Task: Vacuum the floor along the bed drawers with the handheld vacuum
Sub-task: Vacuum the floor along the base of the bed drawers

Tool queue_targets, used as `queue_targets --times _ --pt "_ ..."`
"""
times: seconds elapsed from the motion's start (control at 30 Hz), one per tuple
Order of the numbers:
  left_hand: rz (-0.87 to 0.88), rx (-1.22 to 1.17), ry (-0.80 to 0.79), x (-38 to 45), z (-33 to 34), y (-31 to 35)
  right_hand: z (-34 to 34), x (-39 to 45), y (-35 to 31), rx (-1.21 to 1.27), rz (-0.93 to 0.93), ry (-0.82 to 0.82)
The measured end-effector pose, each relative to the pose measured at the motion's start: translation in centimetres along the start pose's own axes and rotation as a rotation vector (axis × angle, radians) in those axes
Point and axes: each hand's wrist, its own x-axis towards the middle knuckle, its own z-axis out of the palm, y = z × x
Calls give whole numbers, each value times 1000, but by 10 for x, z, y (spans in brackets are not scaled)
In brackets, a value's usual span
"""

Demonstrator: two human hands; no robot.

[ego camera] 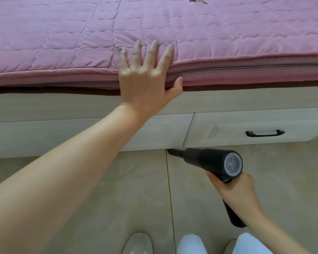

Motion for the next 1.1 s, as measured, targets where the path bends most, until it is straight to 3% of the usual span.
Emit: queue_targets --times 0.37,0.83,1.1 --pt "29 -121 13 19 5 44 -21 0 21 -34 -8 31" --pt "42 -54 106 10 17 48 -46 2 48 -54 1 60" --pt "56 -55 107 9 20 46 -46 0 55 88 120 118"
